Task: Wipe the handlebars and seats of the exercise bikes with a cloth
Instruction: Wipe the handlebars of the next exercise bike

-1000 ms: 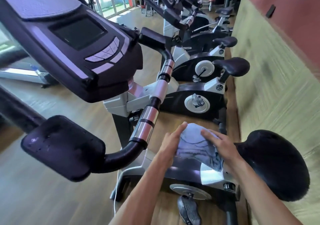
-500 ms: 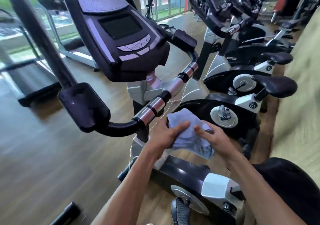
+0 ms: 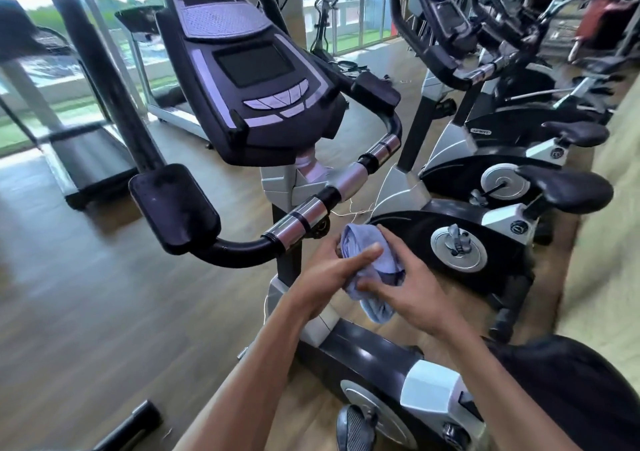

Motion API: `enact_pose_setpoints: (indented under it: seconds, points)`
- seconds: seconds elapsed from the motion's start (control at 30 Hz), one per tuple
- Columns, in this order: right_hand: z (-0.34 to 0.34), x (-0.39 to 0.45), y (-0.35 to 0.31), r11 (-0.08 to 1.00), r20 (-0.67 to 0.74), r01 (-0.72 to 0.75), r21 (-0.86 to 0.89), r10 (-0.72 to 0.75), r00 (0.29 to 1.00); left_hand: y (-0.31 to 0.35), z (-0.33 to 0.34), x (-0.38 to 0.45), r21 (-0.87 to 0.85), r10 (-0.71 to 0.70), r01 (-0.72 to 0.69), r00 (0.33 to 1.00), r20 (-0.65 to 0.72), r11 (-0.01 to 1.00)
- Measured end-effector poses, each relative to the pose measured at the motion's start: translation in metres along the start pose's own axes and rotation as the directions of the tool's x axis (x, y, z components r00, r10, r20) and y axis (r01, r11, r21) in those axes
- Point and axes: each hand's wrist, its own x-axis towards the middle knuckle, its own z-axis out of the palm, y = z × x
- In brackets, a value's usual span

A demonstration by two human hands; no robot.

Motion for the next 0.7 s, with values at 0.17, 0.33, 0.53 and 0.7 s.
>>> enact_pose_setpoints:
  seconds: [0.17, 0.33, 0.53, 0.7]
  points:
    - [-0.006, -0.004, 0.004, 0.996, -0.144, 0.029, 0.087, -0.016, 0.990, 0.002, -0.006, 0.003, 0.082, -0.046, 0.036, 0.991, 0.123, 0.996]
    - [-0.014, 0.001, 0.016, 0.977, -0.389, -0.065, 0.201, 0.140, 0.911, 0.000, -0.009, 0.007, 0.206, -0.085, 0.058, 0.989, 0.125, 0.977]
    - [-0.017, -0.019, 0.001, 0.614, 0.085, -0.324, 0.720, 0.386, 0.919, 0.014, 0.001, 0.014, 0.147, -0.138, 0.150, 0.987, -0.084, 0.978]
    - [0.001, -0.031, 0.000, 0.703, -0.014, -0.185, 0.687, 0.267, 0.964, 0.032, 0.004, 0.019, 0.161, -0.176, 0.188, 0.980, -0.089, 0.969]
